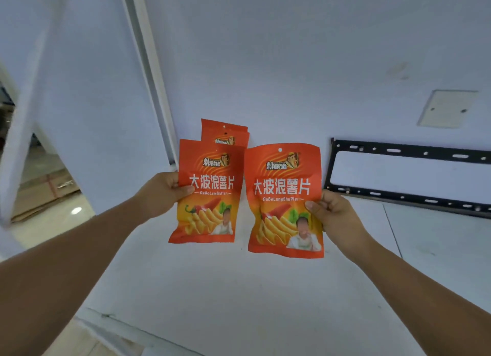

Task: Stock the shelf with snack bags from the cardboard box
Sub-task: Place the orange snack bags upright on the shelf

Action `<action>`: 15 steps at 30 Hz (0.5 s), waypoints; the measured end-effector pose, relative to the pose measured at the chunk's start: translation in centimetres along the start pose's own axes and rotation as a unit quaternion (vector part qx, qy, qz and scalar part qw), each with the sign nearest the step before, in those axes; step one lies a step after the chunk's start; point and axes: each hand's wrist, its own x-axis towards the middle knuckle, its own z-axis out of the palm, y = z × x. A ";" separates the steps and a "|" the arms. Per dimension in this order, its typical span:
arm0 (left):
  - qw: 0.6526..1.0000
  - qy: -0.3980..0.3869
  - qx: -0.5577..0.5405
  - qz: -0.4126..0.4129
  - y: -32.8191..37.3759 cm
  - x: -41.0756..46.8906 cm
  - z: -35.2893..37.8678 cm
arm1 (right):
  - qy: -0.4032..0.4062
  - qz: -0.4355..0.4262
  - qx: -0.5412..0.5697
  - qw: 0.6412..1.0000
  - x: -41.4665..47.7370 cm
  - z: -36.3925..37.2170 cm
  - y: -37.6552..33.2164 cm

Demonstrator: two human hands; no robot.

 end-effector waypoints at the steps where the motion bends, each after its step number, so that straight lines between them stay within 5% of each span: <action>1: 1.000 -0.004 0.002 -0.002 -0.6 1.5 -0.1 | 0.007 0.006 -0.003 1.000 0.3 0.5 0.3; 15: 0.997 -0.075 -0.033 -0.004 -6.1 18.8 -2.0 | 0.123 0.065 0.024 0.990 1.8 8.0 0.9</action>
